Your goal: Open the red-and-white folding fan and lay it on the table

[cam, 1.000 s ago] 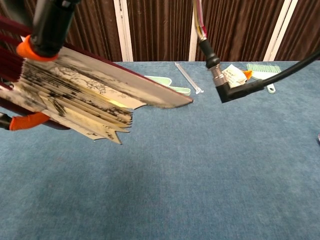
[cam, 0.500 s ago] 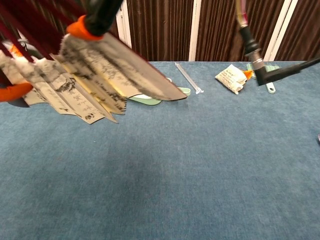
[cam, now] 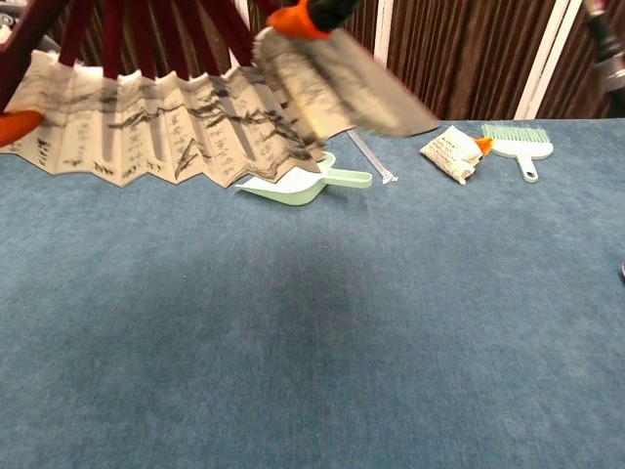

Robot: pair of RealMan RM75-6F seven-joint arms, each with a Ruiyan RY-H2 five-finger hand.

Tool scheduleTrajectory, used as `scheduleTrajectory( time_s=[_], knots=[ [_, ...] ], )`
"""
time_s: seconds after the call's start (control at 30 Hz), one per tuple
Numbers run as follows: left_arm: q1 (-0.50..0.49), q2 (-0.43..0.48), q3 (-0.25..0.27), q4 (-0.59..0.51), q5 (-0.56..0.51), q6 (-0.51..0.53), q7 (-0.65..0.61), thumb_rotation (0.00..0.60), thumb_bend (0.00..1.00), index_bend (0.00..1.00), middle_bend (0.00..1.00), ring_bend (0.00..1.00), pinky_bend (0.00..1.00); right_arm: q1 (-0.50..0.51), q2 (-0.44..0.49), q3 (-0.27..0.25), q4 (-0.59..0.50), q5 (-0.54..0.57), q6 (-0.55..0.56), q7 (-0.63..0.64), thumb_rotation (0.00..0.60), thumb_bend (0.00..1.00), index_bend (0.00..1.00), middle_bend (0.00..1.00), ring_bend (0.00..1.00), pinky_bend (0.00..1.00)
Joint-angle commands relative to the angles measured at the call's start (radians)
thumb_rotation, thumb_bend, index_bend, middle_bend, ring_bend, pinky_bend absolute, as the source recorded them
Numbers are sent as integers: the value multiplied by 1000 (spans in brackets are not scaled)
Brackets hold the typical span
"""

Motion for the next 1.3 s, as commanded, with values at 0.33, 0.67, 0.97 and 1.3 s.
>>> scheduleTrajectory(
  time_s=[0.33, 0.67, 0.97, 1.3],
  knots=[
    [-59, -56, -42, 86, 28, -6, 71, 600, 502, 704, 309, 0, 129, -135, 132, -62, 63, -217, -107, 216, 600, 427, 732, 141, 255, 188],
    [-72, -92, -65, 137, 35, 28, 164, 600, 502, 705, 309, 0, 128, -213, 180, -100, 143, -355, -114, 287, 600, 428, 733, 142, 255, 188],
    [-78, -117, -69, 188, 66, 77, 204, 600, 498, 704, 309, 0, 129, -263, 189, -116, 212, -418, -116, 343, 600, 429, 733, 142, 255, 188],
    [-108, -199, -65, 264, 98, 98, 229, 600, 492, 698, 309, 0, 128, -292, 156, -124, 282, -460, -128, 357, 600, 434, 738, 142, 255, 188]
  ],
)
